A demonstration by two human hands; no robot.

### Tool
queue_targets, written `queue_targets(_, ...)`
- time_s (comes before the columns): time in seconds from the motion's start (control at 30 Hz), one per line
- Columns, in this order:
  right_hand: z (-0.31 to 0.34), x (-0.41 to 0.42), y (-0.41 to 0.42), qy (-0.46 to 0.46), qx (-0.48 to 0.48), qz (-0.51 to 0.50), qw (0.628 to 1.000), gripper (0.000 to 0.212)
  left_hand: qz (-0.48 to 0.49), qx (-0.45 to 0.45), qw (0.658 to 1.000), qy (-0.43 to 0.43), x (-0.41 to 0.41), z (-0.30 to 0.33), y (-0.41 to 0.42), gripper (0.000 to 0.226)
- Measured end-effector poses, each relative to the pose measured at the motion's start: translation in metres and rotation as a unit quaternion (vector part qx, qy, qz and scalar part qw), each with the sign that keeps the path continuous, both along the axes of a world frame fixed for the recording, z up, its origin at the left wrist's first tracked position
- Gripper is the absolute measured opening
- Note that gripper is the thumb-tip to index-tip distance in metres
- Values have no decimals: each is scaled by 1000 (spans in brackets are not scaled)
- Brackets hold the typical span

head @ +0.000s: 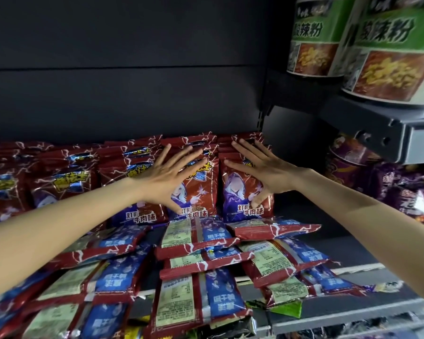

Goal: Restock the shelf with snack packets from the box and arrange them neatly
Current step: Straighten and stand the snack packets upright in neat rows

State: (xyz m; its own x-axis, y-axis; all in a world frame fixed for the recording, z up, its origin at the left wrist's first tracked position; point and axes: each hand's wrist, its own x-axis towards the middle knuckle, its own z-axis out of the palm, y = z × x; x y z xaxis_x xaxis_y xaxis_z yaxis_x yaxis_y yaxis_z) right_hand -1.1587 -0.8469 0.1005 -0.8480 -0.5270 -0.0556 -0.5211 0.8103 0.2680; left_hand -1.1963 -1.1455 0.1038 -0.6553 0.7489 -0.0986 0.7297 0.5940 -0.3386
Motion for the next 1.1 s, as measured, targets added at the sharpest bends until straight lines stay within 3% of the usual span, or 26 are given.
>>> queue_targets(0.07, 2, 3, 1, 9, -11, 5, 1000, 115, -17, 18, 1000, 1, 2, 1, -2, 127)
queue_targets(0.13, 9, 13, 2, 21, -67, 19, 997, 95, -49, 74, 996, 0, 9, 7, -2, 103)
queue_targets(0.2, 21, 31, 4, -1, -187, 13, 982, 72, -71, 153, 985, -21, 27, 21, 0, 72)
queue_targets(0.27, 33, 57, 6, -12, -307, 8, 952, 58, -67, 228, 969, -63, 50, 36, 2, 55)
queue_targets(0.4, 46, 122, 8, -91, -438, -6, 895, 35, -67, 208, 968, -122, 95, 49, 4, 50)
queue_targets(0.6, 24, 148, 15, -146, -360, -4, 921, 48, -26, 106, 976, -191, 108, 41, 9, 52)
queue_targets(0.77, 12, 144, 15, -158, -372, -19, 915, 34, -13, 102, 973, -208, 111, 31, 6, 41)
queue_targets(0.93, 14, 136, 16, -8, -372, 4, 928, 29, -22, 150, 971, -184, 116, 31, 1, 24)
queue_targets(1.1, 13, 127, 14, 153, -324, 34, 933, 40, -41, 199, 977, -70, 115, 32, 4, 36)
